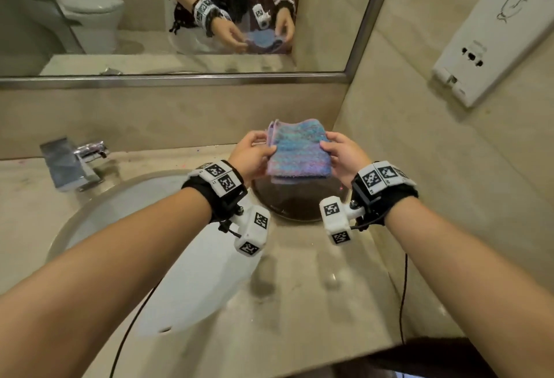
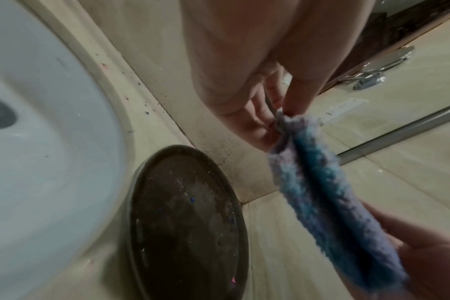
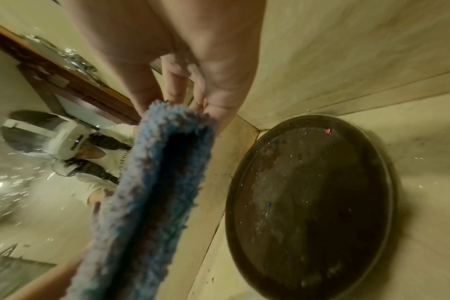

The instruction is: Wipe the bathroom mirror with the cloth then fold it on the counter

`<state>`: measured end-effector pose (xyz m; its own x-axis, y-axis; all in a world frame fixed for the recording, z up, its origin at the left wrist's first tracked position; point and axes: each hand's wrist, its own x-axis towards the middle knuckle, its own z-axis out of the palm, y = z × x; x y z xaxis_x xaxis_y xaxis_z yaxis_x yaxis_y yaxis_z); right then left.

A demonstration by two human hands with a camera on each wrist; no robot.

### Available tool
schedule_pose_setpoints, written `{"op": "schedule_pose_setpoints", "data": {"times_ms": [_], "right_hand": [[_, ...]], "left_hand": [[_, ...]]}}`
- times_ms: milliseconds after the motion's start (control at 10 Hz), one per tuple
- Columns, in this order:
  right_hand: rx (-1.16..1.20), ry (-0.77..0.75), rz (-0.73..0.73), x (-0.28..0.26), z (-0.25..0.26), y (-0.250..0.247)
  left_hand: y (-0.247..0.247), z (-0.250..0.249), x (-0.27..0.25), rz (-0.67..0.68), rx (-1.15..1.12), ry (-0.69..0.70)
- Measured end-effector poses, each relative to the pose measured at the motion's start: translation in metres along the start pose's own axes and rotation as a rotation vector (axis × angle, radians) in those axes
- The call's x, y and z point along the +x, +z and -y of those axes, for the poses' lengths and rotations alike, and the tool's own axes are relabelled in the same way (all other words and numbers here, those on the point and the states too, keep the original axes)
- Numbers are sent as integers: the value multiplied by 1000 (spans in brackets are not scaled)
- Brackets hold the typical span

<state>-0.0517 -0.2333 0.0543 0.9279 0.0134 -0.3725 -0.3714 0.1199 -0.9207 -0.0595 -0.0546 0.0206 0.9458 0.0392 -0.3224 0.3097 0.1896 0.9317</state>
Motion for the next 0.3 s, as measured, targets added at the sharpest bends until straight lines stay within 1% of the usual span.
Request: {"op": "schedule_pose_setpoints", "data": {"times_ms": [100, 200, 300], "right_hand": [[-351, 60, -159, 40, -13, -16], [-746, 30, -229, 71, -32, -31], [-788, -21, -172, 91, -41, -29]], "left_hand": [[2, 14, 27, -55, 249, -52], [-7, 25, 44, -71, 485, -118], [-22, 20, 54, -167, 532, -114]]}}
